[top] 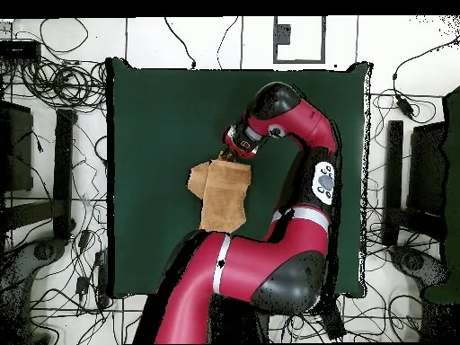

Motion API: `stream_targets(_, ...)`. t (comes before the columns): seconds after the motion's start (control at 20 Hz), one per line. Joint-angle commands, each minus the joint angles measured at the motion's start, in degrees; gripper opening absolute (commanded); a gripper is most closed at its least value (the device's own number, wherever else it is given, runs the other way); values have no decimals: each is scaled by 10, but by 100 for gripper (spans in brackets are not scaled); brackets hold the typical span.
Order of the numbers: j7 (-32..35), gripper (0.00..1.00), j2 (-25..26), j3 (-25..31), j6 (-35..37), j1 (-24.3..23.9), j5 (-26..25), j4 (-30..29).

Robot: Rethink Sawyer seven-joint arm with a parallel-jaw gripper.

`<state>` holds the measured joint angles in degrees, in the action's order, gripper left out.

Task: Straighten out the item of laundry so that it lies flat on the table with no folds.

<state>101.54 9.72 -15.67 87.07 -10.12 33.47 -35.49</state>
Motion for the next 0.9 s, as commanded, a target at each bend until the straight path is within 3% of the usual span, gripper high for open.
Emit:
stream_targets(0.05,128,100,-2,83,-63,20,25,-120)
stream_targets(0.4,128,100,-6,91,-82,22,18,-128)
stream_targets(0.9,105,100,-3,103,16,-2,5,-136)
